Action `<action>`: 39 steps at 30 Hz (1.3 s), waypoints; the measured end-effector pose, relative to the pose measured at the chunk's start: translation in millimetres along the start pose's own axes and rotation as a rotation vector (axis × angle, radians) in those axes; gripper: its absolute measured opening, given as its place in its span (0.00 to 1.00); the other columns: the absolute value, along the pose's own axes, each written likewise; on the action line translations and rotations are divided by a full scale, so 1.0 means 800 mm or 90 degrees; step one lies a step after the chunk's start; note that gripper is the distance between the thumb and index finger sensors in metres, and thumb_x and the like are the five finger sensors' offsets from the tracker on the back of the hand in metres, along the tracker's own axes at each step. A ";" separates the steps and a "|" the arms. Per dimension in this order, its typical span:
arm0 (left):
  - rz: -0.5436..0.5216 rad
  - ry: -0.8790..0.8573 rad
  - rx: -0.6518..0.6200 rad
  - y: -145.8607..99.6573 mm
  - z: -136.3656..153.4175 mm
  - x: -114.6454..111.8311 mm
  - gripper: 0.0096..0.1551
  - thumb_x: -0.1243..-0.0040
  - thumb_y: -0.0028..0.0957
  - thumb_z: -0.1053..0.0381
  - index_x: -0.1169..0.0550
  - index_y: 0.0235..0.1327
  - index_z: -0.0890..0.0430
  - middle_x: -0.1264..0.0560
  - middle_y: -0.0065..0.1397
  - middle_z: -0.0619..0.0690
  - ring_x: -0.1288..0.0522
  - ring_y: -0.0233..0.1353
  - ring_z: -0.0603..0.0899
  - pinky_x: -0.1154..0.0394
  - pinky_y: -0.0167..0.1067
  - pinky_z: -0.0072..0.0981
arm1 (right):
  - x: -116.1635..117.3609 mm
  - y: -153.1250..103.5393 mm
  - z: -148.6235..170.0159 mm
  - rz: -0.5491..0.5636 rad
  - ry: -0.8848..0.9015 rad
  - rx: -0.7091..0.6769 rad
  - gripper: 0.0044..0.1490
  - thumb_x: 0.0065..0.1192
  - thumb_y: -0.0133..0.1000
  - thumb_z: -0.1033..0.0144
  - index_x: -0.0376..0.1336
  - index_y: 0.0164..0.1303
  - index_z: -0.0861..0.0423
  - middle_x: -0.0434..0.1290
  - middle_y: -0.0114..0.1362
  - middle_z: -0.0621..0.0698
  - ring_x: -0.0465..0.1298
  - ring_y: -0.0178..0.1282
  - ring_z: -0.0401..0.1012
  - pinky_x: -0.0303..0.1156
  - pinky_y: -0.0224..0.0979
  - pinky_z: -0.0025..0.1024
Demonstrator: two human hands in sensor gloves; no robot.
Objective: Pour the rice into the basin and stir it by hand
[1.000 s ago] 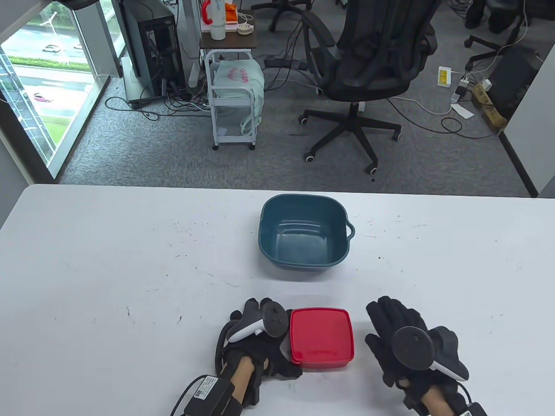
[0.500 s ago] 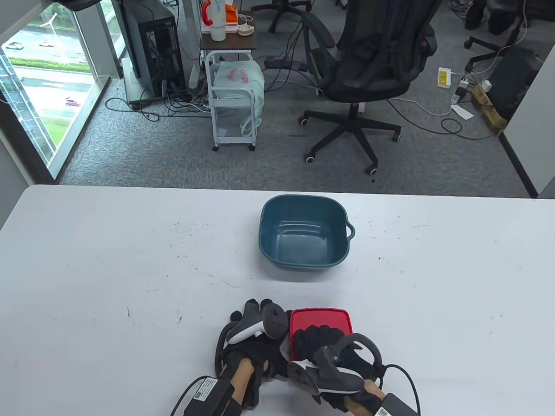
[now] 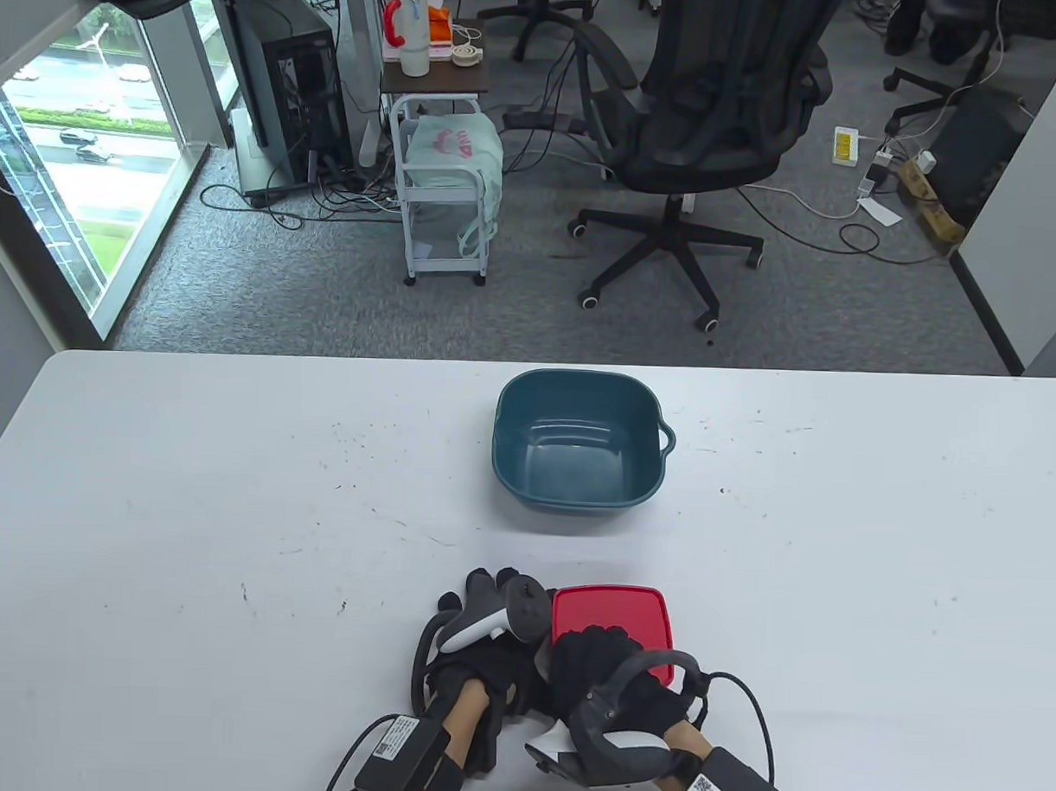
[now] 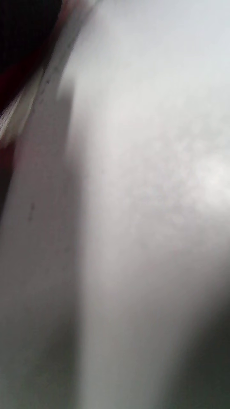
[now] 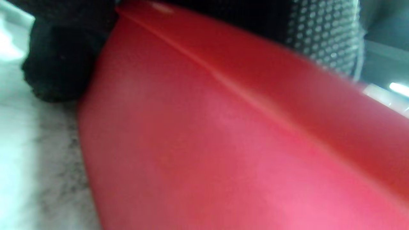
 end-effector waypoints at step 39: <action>0.035 -0.058 -0.028 0.002 0.002 -0.003 0.82 0.30 0.22 0.20 0.66 0.79 0.37 0.81 0.77 0.62 0.83 0.71 0.78 0.78 0.56 0.82 | 0.034 -0.096 0.172 0.281 0.712 0.401 0.30 0.72 0.39 0.58 0.77 0.39 0.68 0.88 0.38 0.63 0.89 0.27 0.56 0.86 0.23 0.47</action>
Point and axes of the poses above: the tracker on the back of each hand, its own z axis roughly to the little-finger side, its own y axis roughly from the wrist to the fingertips, x = y × z, the point moved 5 cm from there along y, roughly from the wrist to the fingertips
